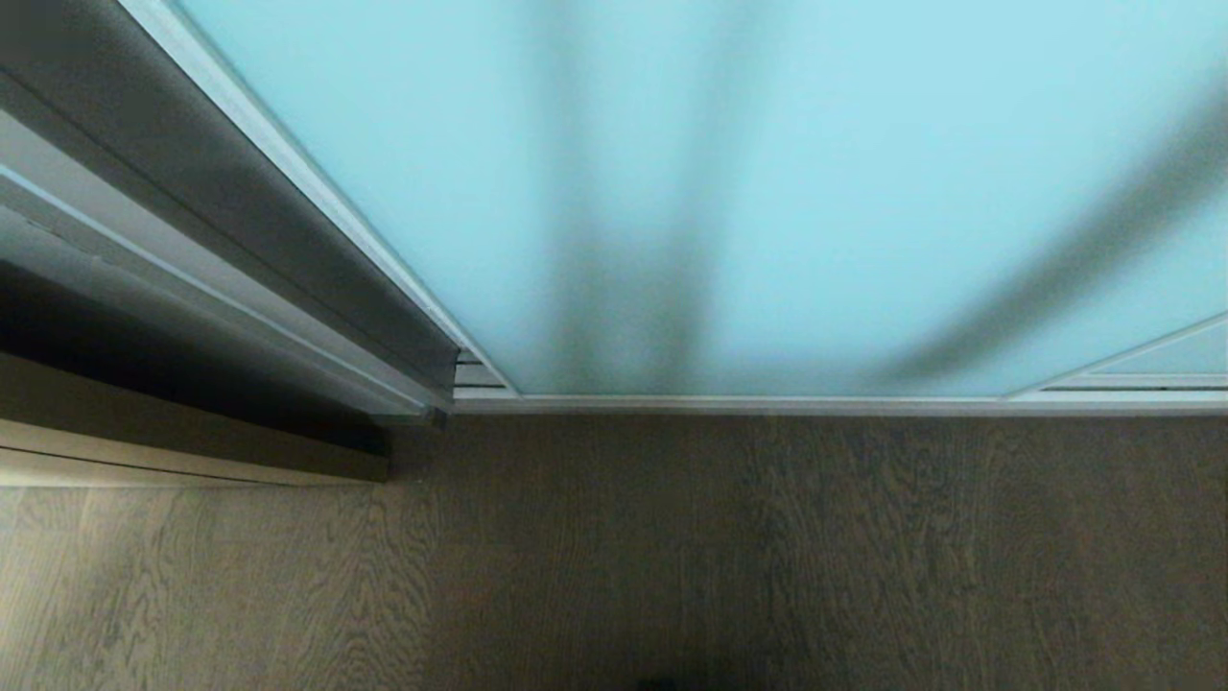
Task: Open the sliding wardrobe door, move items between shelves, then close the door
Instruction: Open the door
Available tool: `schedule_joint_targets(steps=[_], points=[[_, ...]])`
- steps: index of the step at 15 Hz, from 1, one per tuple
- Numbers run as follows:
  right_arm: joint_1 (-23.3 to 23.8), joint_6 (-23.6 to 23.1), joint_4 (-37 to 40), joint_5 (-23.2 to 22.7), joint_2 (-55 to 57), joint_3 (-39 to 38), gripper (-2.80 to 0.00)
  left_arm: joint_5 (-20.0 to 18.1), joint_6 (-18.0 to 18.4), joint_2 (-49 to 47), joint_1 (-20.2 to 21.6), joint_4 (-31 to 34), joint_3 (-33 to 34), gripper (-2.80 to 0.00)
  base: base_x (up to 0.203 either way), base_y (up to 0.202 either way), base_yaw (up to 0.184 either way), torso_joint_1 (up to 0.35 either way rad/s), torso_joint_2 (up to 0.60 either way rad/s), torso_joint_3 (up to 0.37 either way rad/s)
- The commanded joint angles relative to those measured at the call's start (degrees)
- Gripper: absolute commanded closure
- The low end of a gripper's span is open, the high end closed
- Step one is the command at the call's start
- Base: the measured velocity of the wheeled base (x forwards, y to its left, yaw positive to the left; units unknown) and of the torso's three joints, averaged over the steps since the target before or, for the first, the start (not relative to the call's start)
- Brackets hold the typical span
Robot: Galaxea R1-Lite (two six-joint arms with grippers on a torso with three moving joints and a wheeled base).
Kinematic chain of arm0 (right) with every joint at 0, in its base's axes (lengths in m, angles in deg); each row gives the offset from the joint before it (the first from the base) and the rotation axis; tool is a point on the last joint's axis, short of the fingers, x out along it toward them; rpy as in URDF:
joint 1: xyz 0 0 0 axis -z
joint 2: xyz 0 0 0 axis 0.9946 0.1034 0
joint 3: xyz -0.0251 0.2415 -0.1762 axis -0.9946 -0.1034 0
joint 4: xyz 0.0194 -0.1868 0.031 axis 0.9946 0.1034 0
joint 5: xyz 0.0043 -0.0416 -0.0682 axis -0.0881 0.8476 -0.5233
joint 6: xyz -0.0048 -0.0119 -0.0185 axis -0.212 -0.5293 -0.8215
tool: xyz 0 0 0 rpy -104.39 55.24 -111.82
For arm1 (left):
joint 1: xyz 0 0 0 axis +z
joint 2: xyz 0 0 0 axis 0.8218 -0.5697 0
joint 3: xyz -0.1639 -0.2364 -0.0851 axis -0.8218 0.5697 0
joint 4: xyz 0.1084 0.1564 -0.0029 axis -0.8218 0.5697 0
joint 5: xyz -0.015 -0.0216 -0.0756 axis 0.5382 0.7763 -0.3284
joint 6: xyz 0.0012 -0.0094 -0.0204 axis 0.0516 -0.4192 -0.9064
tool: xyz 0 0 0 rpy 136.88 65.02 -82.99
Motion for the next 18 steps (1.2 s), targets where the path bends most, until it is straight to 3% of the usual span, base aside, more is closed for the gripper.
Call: schedule_joint_targets(steps=[1, 6, 13, 18], points=[[3.3, -0.2, 0.0, 0.1, 0.5, 0.1, 0.0, 0.0, 0.0, 0.0, 0.0, 0.0, 0.1, 0.0, 0.0, 0.0, 0.0, 0.0, 0.0, 0.0], [7.6, -0.2, -5.3, 0.0, 3.5, 0.1, 0.0, 0.0, 0.0, 0.0, 0.0, 0.0, 0.1, 0.0, 0.0, 0.0, 0.0, 0.0, 0.0, 0.0], [15.1, -0.2, -6.7, -0.4, 1.9, 2.0, 0.0, 0.0, 0.0, -0.1, 0.0, 0.0, 0.1, 0.0, 0.0, 0.0, 0.0, 0.0, 0.0, 0.0], [15.3, 0.6, -3.5, -8.0, -5.0, 1.9, 0.0, 0.0, 0.0, -0.1, 0.0, 0.0, 0.1, 0.0, 0.0, 0.0, 0.0, 0.0, 0.0, 0.0]])
